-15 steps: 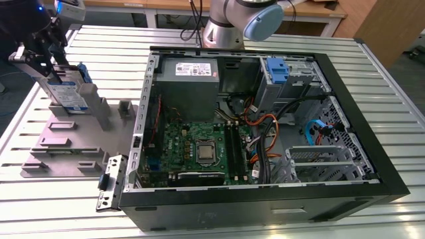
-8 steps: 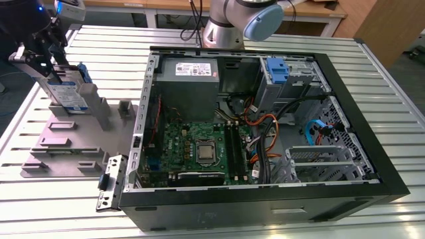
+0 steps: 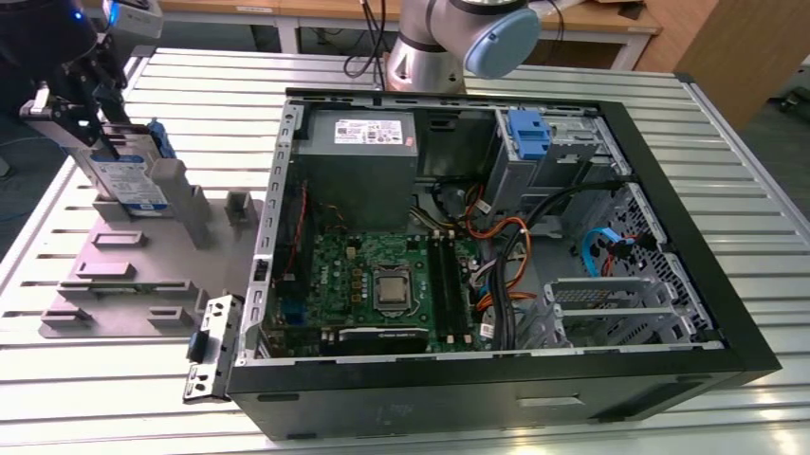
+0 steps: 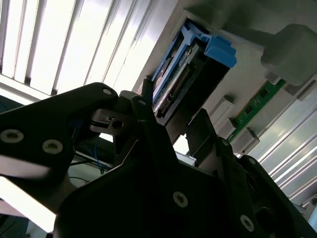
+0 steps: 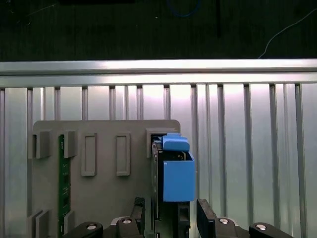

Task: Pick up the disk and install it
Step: 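Pick up the disk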

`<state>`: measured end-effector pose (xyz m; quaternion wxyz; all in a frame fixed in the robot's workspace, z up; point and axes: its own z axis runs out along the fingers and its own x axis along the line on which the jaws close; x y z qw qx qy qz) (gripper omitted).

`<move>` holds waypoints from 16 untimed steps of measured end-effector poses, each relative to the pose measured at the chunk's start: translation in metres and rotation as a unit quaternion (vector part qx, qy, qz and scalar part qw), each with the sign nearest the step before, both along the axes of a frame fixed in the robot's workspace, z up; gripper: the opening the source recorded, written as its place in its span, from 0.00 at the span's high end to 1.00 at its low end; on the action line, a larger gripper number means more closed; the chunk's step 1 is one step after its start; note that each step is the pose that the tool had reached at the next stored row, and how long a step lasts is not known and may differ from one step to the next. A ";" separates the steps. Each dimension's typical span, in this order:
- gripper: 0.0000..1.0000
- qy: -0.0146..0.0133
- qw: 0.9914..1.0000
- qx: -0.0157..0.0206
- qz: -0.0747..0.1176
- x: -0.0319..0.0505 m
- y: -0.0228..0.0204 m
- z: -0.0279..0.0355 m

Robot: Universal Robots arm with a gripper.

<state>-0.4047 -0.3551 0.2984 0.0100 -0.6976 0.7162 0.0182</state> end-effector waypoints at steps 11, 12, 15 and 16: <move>0.47 0.000 1.000 0.000 0.002 0.0000 0.0000 0.0025; 0.47 0.000 1.000 0.000 0.002 0.0000 0.0000 0.0026; 0.48 0.000 1.000 0.000 0.002 0.0000 0.0000 0.0030; 0.55 0.000 1.000 0.000 0.002 0.0000 0.0000 0.0031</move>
